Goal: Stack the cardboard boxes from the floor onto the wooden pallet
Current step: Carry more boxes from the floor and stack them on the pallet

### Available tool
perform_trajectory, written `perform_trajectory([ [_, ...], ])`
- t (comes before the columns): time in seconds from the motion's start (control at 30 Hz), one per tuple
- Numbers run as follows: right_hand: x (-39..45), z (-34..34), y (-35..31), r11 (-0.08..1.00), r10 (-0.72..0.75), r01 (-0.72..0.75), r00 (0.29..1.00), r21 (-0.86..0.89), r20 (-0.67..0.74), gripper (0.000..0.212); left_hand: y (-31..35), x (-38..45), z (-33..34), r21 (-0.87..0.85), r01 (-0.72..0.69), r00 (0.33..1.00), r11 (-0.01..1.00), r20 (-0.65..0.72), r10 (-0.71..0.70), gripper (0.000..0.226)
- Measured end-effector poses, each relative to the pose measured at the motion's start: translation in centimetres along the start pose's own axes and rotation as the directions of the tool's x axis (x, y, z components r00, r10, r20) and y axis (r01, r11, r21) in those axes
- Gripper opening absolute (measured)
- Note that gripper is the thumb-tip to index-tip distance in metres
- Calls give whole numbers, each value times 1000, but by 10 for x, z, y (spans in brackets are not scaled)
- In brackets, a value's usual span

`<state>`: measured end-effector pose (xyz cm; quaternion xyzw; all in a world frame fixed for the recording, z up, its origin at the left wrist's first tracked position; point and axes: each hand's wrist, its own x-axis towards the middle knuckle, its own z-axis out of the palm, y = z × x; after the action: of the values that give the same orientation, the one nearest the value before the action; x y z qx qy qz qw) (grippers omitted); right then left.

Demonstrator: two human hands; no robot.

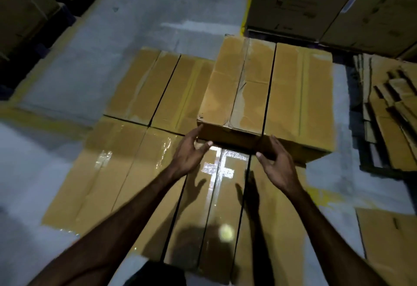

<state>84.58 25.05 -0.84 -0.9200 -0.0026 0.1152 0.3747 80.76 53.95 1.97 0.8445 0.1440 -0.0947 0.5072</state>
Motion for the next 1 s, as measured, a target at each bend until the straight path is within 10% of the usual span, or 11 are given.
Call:
perform_trajectory([
  [0.27, -148, -56, -75, 951, 89, -64, 993, 303, -71, 66, 51, -154, -30, -115, -29, 1000, 993, -4, 29, 83],
  [1.0, -352, -122, -107, 939, -137, 61, 969, 338, 207, 68, 109, -463, 49, -380, 42, 868, 924, -444, -222, 61],
])
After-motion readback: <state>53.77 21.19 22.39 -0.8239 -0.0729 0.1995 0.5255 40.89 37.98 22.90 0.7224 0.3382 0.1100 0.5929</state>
